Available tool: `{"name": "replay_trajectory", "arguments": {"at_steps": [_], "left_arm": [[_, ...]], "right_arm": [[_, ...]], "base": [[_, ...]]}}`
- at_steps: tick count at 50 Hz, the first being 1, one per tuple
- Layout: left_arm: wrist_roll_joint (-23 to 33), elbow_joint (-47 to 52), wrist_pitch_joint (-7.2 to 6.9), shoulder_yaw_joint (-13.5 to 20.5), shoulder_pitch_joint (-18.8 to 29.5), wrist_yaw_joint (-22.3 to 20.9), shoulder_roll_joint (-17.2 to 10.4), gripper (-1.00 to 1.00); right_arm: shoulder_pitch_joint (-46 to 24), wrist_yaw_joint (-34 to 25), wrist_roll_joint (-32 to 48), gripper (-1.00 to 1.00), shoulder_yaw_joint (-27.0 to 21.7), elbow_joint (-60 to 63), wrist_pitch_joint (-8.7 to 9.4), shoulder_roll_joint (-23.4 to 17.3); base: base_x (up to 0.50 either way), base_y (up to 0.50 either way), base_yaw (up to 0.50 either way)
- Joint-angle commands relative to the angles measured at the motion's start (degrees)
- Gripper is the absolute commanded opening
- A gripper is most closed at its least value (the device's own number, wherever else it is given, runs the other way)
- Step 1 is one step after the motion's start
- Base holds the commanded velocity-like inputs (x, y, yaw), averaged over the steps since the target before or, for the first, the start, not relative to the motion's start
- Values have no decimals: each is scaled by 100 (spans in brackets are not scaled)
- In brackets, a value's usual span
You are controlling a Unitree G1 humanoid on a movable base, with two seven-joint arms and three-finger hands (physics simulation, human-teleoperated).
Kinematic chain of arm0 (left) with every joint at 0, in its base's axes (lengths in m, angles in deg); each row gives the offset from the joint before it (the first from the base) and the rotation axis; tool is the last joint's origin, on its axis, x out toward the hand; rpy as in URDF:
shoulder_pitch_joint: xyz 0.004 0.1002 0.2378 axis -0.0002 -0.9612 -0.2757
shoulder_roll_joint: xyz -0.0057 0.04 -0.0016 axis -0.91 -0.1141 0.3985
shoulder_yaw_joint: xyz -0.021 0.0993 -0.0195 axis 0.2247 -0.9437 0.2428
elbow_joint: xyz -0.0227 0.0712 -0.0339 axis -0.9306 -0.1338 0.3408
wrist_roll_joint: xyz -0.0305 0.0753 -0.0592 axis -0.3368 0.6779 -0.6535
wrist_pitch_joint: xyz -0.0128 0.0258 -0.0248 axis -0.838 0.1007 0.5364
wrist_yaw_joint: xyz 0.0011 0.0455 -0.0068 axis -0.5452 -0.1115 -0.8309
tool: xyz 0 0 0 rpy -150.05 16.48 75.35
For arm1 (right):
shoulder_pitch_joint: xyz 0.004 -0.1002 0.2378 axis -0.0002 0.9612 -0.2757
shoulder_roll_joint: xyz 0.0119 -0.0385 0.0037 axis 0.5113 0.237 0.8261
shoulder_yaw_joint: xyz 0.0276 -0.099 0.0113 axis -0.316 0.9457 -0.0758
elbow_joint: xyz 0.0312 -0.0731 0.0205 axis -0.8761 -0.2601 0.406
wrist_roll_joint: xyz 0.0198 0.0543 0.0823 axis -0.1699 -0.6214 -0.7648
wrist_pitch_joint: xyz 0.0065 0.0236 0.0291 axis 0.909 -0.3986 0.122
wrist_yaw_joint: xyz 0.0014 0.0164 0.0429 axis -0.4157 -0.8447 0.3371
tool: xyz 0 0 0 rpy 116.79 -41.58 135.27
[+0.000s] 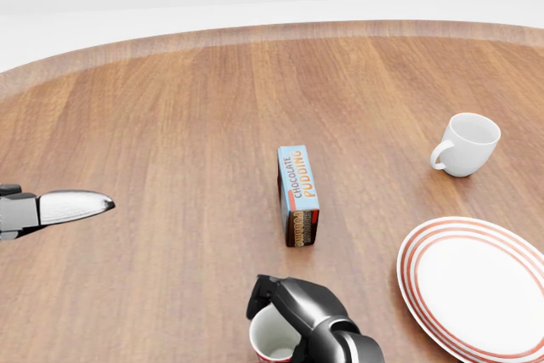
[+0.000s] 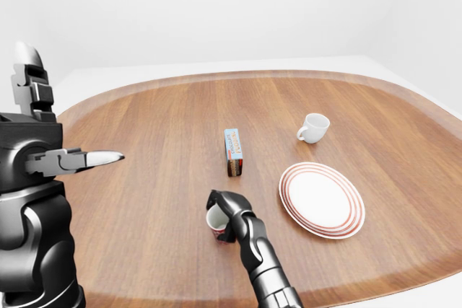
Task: Pick up the red mug and put it on the plate
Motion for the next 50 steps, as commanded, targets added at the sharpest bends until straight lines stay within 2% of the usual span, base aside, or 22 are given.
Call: {"name": "replay_trajectory", "arguments": {"at_steps": [1,10,15,21,27,33,50], "left_arm": [[45,-9,0,-31,-65,-29,30,100],[67,-2,0,-42,-95,-58,52,100],[41,3,0,-3,-68,-61,29,100],[30,69,0,-20,-79,-54,36,100],[-1,71,0,20,-38,-41,8,100],[4,38,0,5,-20,-35,7,100],[9,9,0,6,-30,-37,8,100]], "right_arm": [[30,58,203,-100,-8,-144,0,-6],[40,67,189,-100,-21,-160,0,-19],[63,-119,145,-100,-131,194,0,-87],[-77,-578,-15,-100,-371,1066,0,-206],[-296,-1313,-86,-100,-586,2232,0,-281],[-424,-1696,-113,-100,-703,2710,0,-406],[-191,-1735,-308,-100,-1208,2760,0,-840]], "base": [[0,0,0],[0,0,0],[0,0,0],[0,0,0],[0,0,0],[0,0,0],[0,0,0]]}}
